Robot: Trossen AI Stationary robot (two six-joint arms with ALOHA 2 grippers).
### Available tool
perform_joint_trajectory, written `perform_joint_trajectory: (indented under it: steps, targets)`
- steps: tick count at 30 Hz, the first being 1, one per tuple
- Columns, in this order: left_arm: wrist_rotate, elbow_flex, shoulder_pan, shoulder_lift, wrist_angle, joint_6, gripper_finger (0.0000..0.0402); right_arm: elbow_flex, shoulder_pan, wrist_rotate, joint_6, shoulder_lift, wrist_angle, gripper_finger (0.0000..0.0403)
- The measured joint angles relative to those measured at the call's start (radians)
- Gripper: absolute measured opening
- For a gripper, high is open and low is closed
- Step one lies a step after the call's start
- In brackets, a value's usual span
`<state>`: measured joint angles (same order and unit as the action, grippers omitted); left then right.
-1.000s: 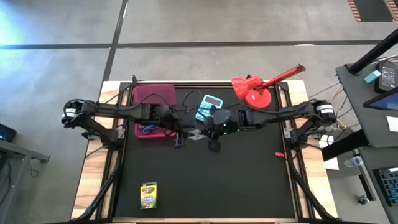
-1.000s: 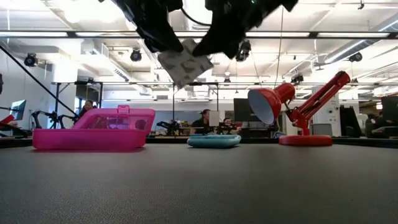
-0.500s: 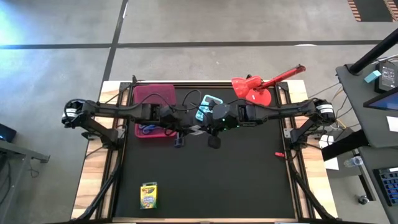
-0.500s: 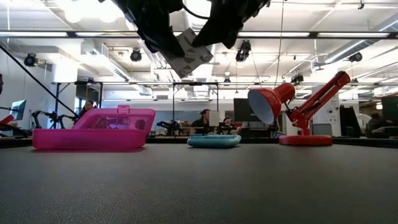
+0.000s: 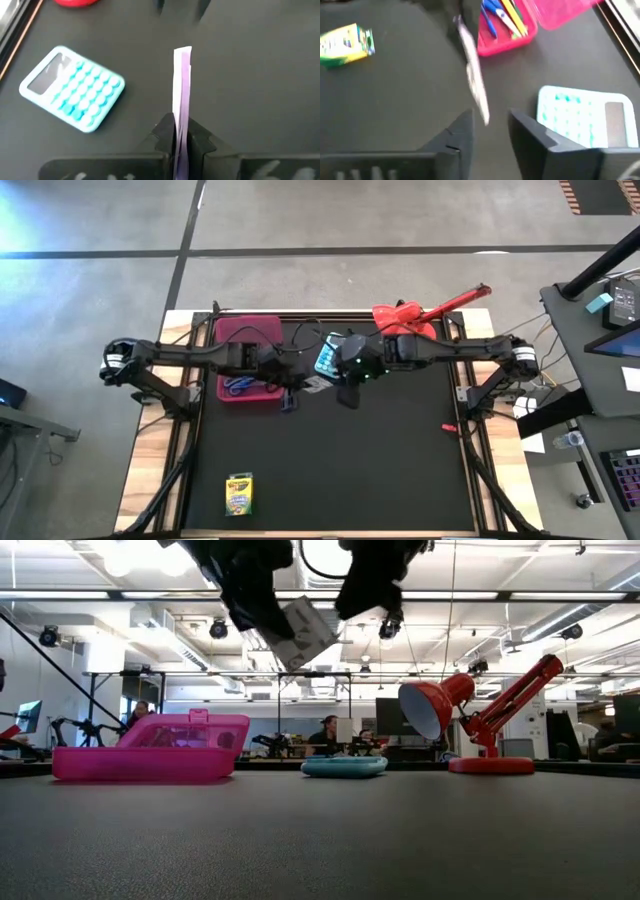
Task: Pack school essentials
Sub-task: Put the violet sticky notes into the red supply box
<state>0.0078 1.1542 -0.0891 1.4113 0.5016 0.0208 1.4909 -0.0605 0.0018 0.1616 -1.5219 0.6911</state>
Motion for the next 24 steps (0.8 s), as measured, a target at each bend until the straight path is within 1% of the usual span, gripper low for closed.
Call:
perform_joint_trajectory:
  steps: [3, 7, 12, 13, 15, 18, 21, 24]
  targets:
    - [0.002, 0.000, -0.046, 0.000, 0.073, 0.004, 0.0001, 0.077, -0.004, -0.001, 0.004, 0.002, 0.161, 0.0142]
    - [0.004, 0.000, -0.140, 0.000, 0.216, 0.027, 0.0000, 0.140, -0.003, -0.001, 0.006, 0.003, 0.300, 0.0168]
    - [0.011, -0.004, -0.273, 0.000, 0.380, 0.029, 0.0000, 0.150, -0.003, -0.002, 0.036, 0.003, 0.374, 0.0174]
    - [0.027, -0.011, -0.299, 0.000, 0.407, 0.029, 0.0000, 0.144, -0.003, -0.002, 0.047, 0.003, 0.373, 0.0173]
    - [0.092, -0.037, -0.347, 0.000, 0.449, 0.029, 0.0000, 0.133, -0.003, -0.002, 0.061, 0.003, 0.375, 0.0170]
    - [0.180, -0.102, -0.400, 0.000, 0.459, 0.030, 0.0000, 0.122, -0.003, -0.002, 0.067, 0.003, 0.375, 0.0164]
    - [0.194, -0.170, -0.419, 0.000, 0.444, 0.029, 0.0000, 0.119, -0.003, -0.002, 0.067, 0.003, 0.374, 0.0158]
    - [0.223, -0.224, -0.421, 0.004, 0.391, 0.025, 0.0000, 0.118, -0.003, -0.001, 0.062, 0.003, 0.368, 0.0153]
